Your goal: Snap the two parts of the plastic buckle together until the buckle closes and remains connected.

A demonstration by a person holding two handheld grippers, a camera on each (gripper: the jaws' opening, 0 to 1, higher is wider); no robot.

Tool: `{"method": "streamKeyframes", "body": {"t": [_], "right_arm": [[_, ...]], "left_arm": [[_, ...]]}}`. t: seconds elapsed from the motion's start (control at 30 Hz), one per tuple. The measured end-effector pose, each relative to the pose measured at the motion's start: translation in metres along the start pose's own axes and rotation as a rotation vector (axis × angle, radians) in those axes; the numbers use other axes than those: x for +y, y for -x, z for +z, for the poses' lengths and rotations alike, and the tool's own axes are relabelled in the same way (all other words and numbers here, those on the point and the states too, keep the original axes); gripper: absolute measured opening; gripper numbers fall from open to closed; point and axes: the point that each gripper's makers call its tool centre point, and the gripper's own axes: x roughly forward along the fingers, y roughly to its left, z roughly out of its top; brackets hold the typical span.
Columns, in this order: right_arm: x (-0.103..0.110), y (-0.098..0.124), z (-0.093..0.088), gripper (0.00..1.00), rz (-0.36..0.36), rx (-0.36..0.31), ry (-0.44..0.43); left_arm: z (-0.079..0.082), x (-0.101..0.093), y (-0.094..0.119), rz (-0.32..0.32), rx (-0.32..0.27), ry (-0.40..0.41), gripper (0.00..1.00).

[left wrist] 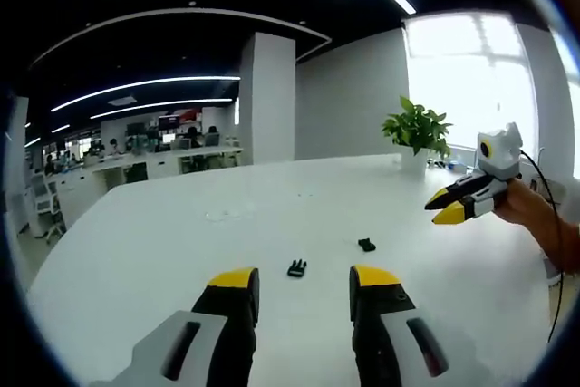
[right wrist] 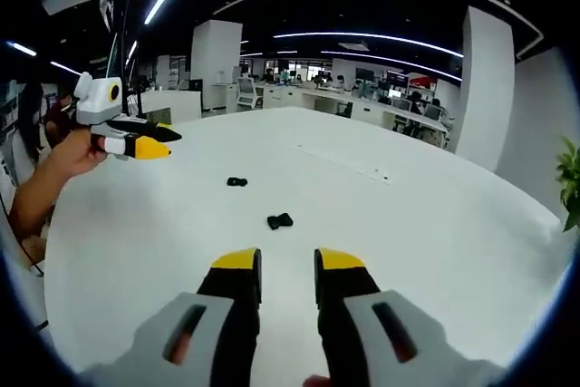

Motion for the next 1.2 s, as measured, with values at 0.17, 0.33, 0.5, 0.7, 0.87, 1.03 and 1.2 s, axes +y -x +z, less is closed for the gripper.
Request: {"method": "streamKeyframes", "body": {"t": [0.17,0.33,0.5,0.7,0.87,1.03,1.2], "right_arm": [[-0.003,-0.008,0.004,0.23,0.016,0.002,0.001],[-0.007,-0.016,0.005,0.23,0.033,0.009,-0.002],[-0.011,-0.026,0.006,0.23,0.045,0.025,0.008],[-0.014,-0.033,0.009,0.23,0.047,0.032,0.020],[-0.013,-0.039,0.011,0.23,0.054,0.036,0.025],[-0.017,-0.045,0.013,0.23,0.038,0.032,0.034],[-0.015,-0.048,0.014,0.23,0.044,0.020,0.025]], "left_arm": [[0.001,0.000,-0.007,-0.002,0.005,-0.005,0.40],[0.001,-0.001,-0.015,0.002,0.013,-0.010,0.40],[-0.002,0.001,-0.026,-0.004,0.021,0.013,0.40],[-0.002,0.007,-0.032,-0.014,0.019,0.046,0.40],[-0.005,0.011,-0.035,-0.006,0.034,0.040,0.39],[-0.008,0.015,-0.043,-0.001,0.039,0.022,0.40],[-0.013,0.016,-0.048,-0.003,0.050,0.022,0.39]]}}
